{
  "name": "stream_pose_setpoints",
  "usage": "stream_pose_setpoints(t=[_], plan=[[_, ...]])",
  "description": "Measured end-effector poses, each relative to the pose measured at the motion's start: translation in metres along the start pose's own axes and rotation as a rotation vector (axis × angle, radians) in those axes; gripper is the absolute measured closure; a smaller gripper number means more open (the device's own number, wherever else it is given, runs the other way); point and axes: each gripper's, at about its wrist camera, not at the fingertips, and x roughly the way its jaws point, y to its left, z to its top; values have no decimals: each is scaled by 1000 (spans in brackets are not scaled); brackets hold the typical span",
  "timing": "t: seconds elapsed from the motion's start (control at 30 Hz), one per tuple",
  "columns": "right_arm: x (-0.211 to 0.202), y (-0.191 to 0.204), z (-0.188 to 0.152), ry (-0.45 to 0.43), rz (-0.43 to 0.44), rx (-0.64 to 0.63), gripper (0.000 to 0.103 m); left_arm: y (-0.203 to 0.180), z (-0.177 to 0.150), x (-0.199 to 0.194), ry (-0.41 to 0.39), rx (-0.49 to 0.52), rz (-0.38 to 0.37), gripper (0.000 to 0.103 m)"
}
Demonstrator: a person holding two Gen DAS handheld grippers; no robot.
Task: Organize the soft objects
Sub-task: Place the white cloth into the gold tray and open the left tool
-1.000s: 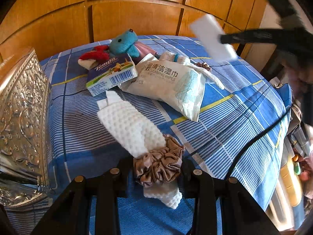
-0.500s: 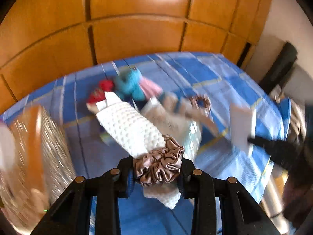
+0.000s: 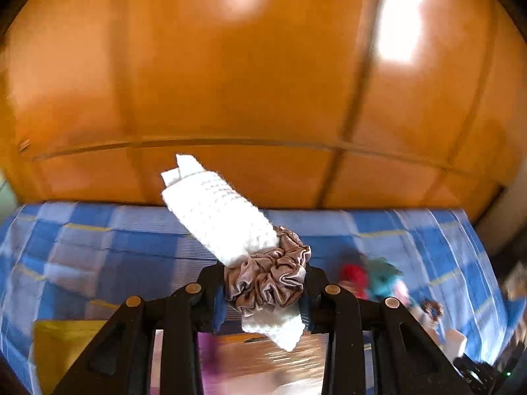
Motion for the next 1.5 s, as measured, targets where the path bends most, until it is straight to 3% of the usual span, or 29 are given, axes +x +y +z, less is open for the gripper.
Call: stream_pose_setpoints(t=[0.1, 0.27, 0.47, 0.6, 0.73, 0.83, 0.97, 1.0, 1.17, 1.5], plan=[[1, 2, 0, -3, -11, -6, 88, 64, -17, -21, -33, -78, 73, 68], [3, 7, 2, 3, -24, -25, 88, 150, -73, -34, 15, -205, 183, 68], [8, 10, 3, 13, -33, -25, 88, 191, -143, -35, 82, -253, 242, 68], [11, 16, 4, 22, -48, -39, 88, 198, -173, -25, 135, -278, 246, 63], [13, 21, 4, 30, -65, -52, 88, 208, -179, -3, 178, -309, 290, 61], [14, 23, 3, 39, -71, -57, 88, 211, -181, 8, 199, -321, 272, 57], [17, 28, 1, 49, -80, -69, 88, 205, -177, 6, 157, -330, 250, 15], [18, 29, 1, 52, -81, -72, 88, 201, -177, 3, 133, -318, 256, 13], [26, 38, -5, 73, -78, -72, 92, 179, -177, -23, 66, -277, 272, 13], [19, 34, -3, 48, -70, -29, 97, 134, -187, -69, -19, -232, 189, 13]])
